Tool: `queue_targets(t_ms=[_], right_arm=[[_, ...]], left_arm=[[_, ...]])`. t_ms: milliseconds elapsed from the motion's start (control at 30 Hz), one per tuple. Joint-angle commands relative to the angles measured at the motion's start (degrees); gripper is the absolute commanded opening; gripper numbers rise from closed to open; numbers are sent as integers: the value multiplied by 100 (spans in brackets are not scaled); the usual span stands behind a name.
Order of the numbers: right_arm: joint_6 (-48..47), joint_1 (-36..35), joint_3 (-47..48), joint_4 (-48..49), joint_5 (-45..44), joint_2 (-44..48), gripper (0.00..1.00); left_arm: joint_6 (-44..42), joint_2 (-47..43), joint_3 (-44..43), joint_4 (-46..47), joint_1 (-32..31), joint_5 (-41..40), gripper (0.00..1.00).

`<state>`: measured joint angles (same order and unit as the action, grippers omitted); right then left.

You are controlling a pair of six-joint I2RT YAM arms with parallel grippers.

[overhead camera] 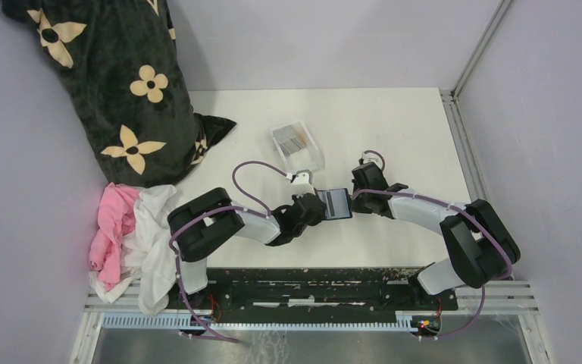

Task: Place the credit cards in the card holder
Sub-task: Insert the credit card into the card holder, then pick up the credit card from the storage box.

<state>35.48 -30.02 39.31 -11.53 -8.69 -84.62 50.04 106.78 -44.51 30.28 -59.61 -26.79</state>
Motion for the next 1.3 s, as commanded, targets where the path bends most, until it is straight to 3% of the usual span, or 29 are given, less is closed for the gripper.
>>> queue_targets(t_ms=[0,133,500,700,867,1067,1267], right_arm=[[-14,-103,141,-98,-21,8,22],[-108,-101,154,-328,-162,284,25],[-422,-274,491,-1069,-271,1080,39],[-1031,-598,1113,-1270,-526,1383,43],[-1404,-632,2200,-1334,-409,793,46],[-1490,-630,3428,-1161,-271,-410,46],[-1719,-628,4992,-1378,8,-1790,46]], left_arm=[[-267,-112,-53,-123,-55,-261,15],[-305,-522,240,-262,-58,-582,26],[-553,-1699,793,-111,-51,-1092,40],[-1062,-2616,863,-351,-20,-1824,58],[-1245,-3018,802,-653,410,-1971,64],[-966,-3222,864,-684,1367,-1429,65],[-582,-2836,778,-452,2256,-671,65]])
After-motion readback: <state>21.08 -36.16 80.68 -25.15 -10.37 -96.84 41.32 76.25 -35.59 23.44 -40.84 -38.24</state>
